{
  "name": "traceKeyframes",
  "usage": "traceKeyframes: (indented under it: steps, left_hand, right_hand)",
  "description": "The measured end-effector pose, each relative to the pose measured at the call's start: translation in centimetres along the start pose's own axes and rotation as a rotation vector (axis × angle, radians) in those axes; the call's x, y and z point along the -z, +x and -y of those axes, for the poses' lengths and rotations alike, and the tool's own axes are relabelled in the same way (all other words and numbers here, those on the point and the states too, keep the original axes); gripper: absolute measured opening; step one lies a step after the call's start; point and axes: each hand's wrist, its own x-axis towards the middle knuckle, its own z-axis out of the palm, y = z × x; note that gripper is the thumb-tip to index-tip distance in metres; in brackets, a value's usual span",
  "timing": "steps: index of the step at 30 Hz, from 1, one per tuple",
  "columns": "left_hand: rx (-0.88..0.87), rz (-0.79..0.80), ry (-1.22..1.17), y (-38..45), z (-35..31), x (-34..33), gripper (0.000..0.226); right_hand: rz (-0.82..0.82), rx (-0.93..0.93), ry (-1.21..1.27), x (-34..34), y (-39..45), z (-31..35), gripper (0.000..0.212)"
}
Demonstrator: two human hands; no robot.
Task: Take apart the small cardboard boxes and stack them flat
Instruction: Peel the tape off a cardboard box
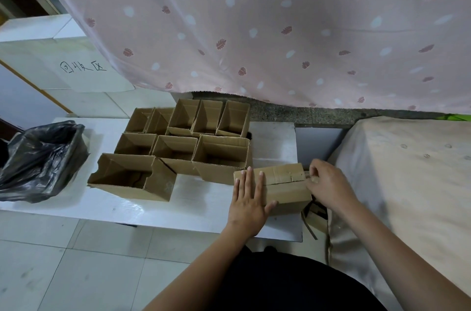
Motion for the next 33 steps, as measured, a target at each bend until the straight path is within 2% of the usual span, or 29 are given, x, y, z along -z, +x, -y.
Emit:
traceKeyframes:
  steps: [4,6,12,17,20,22,26,30,33]
  left_hand:
    - [-0.001,0.000,-0.007,-0.1,0.1,0.1,0.083]
    - [0.004,0.002,-0.008,-0.2,0.1,0.1,0.084]
    - [-0.007,0.000,-0.019,-0.3,0.1,0.0,0.086]
    - [-0.056,0.031,-0.002,0.3,-0.5,0.5,0.095]
    - [-0.206,0.042,-0.077,0.8,-1.6,1.3,0.102]
    - [-0.245,0.035,-0.115,1.3,-2.3,2.1,0.110]
    - [-0.220,-0.046,-0.206,1.6,-2.8,3.6,0.119]
    - [-0.216,-0.166,-0.425,1.0,-1.4,4.2,0.125]
    - [-0.202,-0.182,-0.542,0.7,-0.4,4.5,0.126]
  right_hand:
    - [-0.063,-0.068,0.040,1.1,0.2,-1.3,0.028]
    - [-0.064,-0.100,0.120,0.9,0.1,-1.6,0.020]
    - [0.066,-0.180,0.211,-0.5,0.0,-1.3,0.010]
    - [0.157,-0.201,0.223,-0.6,-0.2,0.1,0.019]
    - [0.149,-0.135,0.265,0.0,-0.1,0.8,0.018]
    - [0.179,-0.095,0.308,0.6,0.1,1.6,0.017]
    - [0.211,-0.073,0.425,1.2,0.3,3.3,0.020]
    - [0.260,-0.075,0.602,1.9,0.5,4.2,0.018]
    - [0.272,-0.058,0.589,2.1,0.3,5.1,0.015]
